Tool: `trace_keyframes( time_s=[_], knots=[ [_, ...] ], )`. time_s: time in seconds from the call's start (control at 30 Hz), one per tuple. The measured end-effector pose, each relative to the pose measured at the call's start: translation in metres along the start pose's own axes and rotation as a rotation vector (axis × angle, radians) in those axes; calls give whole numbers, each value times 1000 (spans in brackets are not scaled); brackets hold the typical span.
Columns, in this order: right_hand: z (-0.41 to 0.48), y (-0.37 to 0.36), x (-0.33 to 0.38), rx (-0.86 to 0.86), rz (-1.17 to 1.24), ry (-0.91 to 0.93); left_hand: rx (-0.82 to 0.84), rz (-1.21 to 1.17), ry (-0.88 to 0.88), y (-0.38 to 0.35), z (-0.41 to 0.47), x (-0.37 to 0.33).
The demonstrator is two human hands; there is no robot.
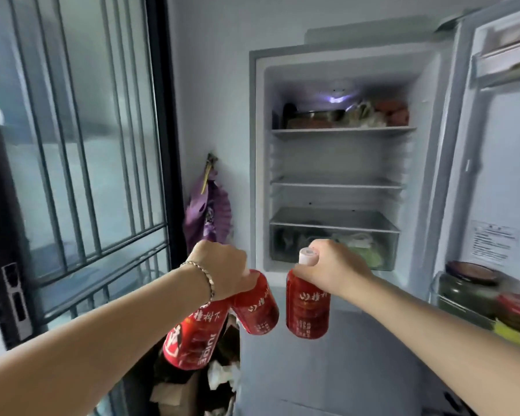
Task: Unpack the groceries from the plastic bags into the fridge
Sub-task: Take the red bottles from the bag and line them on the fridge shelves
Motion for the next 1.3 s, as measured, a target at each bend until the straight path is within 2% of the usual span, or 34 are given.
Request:
trace_keyframes(
  time_s=[0.33, 0.47, 0.63, 0.73, 0.83, 0.9, 1.17, 1.3],
  knots=[
    [206, 32, -108, -226, -87, -79, -99, -48, 9, -26, 235, -30],
    [285, 48, -143, -342, -2, -140, -132, -33, 6, -30, 307, -29],
    [361, 32, -189, -389, 116, -190, -153, 3, -60, -51, 380, -36],
    [385, 17, -203, -440, 142, -175, -150, 3, -116, -65, 410, -40],
    [396, 6, -203, -509, 169, -79, -170, -11, -146, -74, 436, -37],
    [401, 1, -202, -494, 137, -56, -167, -28, -166, -77, 447, -36],
    [416, -3, -204, -457, -105, -114, -205, -83, -277, -89, 469, -51],
    [430, -3, -216, -409, -108, -219, -201, -99, -274, -91, 475, -54]
  ],
)
Point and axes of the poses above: each hand's wrist, its own z-axis towards the middle knuckle, its own y-axis out of the back of the hand, x = y × z, the point moved 8 cm from there along z, towards the middle knuckle, and after that the axes turned 9 degrees about z, right-handed, at the moved point
